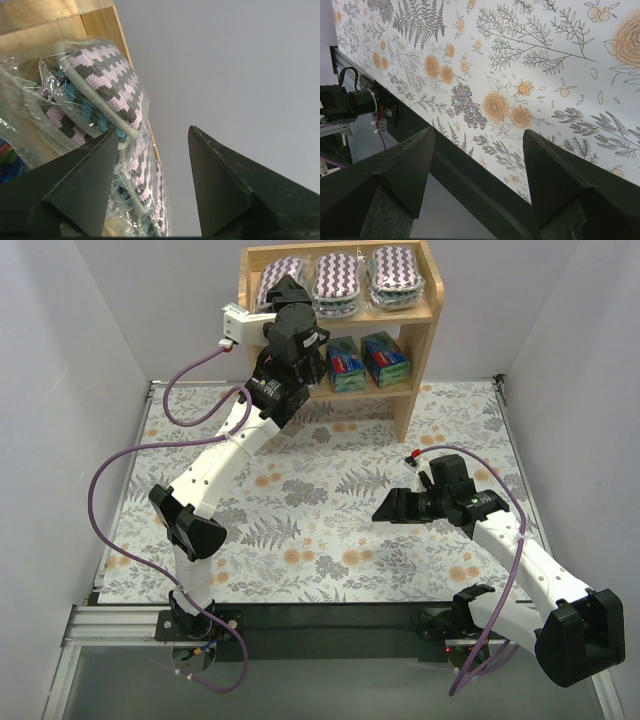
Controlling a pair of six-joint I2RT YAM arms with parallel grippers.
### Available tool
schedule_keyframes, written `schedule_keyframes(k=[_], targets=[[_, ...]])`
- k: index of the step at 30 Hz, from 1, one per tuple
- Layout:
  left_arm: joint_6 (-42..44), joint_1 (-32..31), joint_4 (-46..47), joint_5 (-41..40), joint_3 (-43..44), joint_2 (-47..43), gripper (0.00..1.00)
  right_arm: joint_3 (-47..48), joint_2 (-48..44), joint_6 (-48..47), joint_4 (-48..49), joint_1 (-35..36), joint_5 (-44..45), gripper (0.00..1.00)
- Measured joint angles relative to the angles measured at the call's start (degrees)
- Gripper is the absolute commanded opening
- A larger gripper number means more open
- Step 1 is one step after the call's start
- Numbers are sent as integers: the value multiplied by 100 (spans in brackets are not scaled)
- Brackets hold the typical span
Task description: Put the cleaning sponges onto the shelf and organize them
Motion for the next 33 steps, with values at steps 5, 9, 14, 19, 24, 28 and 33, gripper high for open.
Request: schedule_keyframes(k=[5,9,14,19,24,28,33], targets=[[20,4,201,376,-83,-2,57,-11,-37,4,0,0,2,66],[177,-2,450,933,-505,-197,59,-11,-94,9,0,0,2,70],[785,-72,752,1408,-1228,-835,78,-9,-190,37,2,0,20,85],[1681,-109,1193,1572,-2094,-1893,86,11,-199,28,0,0,50,90],[2496,-107,1506,2004,-2872,-3010,91,155,-199,35,2,0,74,99],[2835,-107,1580,2455,-3735,-3893,91,269,-199,52,2,0,120,99],[2979,-107,1117,3235,-4207,-4391,79,422,-199,118,0,0,144,98]])
